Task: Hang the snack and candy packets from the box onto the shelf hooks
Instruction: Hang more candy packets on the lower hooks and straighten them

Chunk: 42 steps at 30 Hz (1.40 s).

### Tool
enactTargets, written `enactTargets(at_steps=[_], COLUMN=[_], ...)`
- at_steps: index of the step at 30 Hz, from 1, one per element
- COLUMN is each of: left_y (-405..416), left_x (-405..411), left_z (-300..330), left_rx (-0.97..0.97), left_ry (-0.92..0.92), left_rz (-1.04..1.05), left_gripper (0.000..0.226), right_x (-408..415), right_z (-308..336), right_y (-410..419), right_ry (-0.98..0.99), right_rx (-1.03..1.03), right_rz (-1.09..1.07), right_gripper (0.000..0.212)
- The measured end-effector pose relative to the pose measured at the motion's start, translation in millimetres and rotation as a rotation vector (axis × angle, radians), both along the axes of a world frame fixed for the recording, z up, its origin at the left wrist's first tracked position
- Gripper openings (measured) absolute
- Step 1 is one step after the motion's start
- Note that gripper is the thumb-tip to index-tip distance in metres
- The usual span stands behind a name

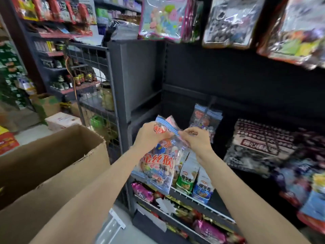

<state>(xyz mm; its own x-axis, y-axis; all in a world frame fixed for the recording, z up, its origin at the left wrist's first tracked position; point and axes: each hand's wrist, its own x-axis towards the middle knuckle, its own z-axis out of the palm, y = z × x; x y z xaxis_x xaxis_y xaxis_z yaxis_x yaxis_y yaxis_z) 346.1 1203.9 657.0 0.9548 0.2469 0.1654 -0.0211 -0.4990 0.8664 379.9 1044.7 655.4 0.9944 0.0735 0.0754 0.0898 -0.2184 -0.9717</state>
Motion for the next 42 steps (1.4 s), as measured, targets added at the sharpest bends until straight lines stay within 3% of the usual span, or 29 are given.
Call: enactTargets(at_steps=[6, 10, 15, 17, 20, 25, 29, 32, 42], left_y=[-30.8, -33.3, -37.8, -39.8, -33.7, -20.6, -16.4, -15.9, -20.7], left_x=[12.6, 21.1, 18.2, 17.2, 20.6, 15.6, 11.8, 12.6, 25.4], left_z=[-29.9, -35.3, -25.8, -26.0, -28.5, -19.3, -16.2, -14.2, -18.6], left_rx=[-0.248, -0.312, -0.359, -0.350, -0.241, 0.172, 0.397, 0.532, 0.581], left_ry=[0.194, 0.149, 0.092, 0.043, -0.038, -0.083, -0.124, -0.127, -0.147], left_rz=[-0.037, 0.007, 0.010, 0.096, 0.244, 0.410, 0.427, 0.418, 0.353], left_gripper=[0.066, 0.033, 0.010, 0.029, 0.060, 0.061, 0.056, 0.052, 0.045], right_x=[6.3, 11.7, 19.5, 21.6, 27.4, 30.3, 30.5, 30.1, 31.9], right_z=[-20.7, -24.0, -19.6, -19.3, -21.6, -16.2, -9.9, -13.4, -17.0], right_y=[-30.4, -40.6, -44.6, -43.9, -46.0, -54.3, -52.9, -49.2, -44.0], right_ry=[0.066, 0.017, -0.051, -0.049, -0.049, -0.074, -0.163, -0.159, -0.242], right_rx=[0.015, -0.018, -0.037, -0.045, -0.067, -0.069, -0.238, -0.210, -0.288], right_rz=[-0.018, 0.010, 0.004, -0.003, -0.040, -0.080, -0.152, -0.112, -0.093], right_gripper=[0.018, 0.010, 0.007, 0.005, 0.005, 0.011, 0.008, 0.006, 0.006])
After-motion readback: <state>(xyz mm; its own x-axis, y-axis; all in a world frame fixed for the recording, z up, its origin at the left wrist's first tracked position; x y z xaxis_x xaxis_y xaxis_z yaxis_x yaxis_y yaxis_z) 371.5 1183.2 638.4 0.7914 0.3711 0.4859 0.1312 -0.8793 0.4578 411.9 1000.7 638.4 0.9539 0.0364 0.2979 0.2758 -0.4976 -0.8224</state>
